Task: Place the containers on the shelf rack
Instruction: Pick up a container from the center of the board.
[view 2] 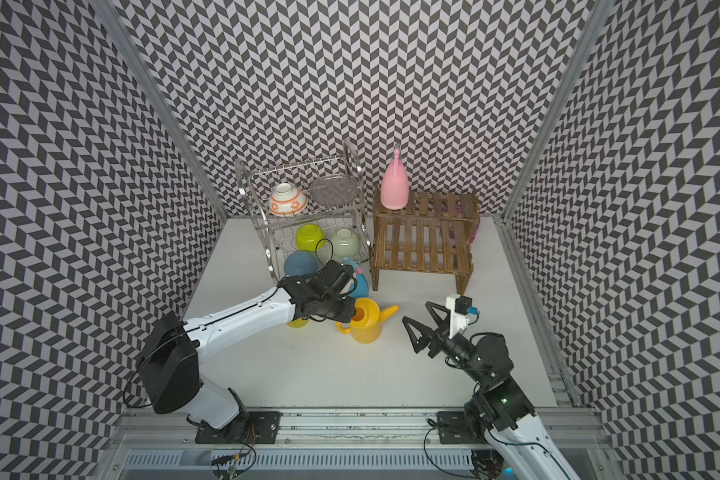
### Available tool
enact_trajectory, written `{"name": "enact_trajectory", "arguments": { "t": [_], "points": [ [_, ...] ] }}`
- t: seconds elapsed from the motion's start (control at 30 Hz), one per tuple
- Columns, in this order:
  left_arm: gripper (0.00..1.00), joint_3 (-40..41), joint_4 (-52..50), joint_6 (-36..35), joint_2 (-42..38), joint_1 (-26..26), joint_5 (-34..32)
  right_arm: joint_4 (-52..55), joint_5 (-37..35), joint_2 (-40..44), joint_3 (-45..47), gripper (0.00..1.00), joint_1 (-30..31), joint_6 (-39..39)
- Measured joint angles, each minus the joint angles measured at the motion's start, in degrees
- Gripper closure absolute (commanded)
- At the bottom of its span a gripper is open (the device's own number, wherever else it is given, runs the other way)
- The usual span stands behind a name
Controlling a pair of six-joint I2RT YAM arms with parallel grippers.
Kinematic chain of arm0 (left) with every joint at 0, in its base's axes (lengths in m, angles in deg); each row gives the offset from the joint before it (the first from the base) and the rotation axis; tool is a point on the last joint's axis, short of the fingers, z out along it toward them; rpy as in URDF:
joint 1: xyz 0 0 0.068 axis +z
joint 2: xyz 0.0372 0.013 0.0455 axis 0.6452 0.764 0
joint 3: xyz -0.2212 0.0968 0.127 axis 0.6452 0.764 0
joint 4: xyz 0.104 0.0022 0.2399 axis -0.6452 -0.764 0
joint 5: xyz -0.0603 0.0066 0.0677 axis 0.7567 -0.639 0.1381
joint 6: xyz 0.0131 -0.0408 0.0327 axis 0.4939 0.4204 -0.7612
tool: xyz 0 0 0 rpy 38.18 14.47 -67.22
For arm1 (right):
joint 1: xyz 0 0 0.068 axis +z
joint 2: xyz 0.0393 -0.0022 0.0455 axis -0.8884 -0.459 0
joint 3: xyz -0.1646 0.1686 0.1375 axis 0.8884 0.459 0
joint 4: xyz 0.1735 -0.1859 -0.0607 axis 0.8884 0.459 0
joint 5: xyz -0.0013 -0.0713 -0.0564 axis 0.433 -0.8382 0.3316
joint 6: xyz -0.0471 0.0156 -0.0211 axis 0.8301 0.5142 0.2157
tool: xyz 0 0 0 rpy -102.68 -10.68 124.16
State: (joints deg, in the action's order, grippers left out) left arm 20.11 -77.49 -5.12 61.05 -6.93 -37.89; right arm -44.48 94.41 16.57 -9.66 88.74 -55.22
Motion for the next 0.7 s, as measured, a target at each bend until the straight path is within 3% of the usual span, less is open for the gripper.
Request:
{"name": "enact_trajectory", "arguments": {
  "t": [0.37, 0.53, 0.7],
  "points": [
    [0.29, 2.7, 7.1, 9.3, -5.2, -5.1, 5.0, 2.9, -0.6, 1.5, -1.4, 0.0, 0.0, 0.0],
    [0.28, 9.0, 13.5, 10.4, -13.7, -5.0, 10.5, 5.0, -0.9, 2.8, -2.1, 0.0, 0.0, -0.2],
    [0.32, 16.9, 16.6, 10.1, -21.0, -5.4, 10.3, 6.4, 0.2, 3.3, -3.0, 0.0, 0.0, -2.1]
  ]
}}
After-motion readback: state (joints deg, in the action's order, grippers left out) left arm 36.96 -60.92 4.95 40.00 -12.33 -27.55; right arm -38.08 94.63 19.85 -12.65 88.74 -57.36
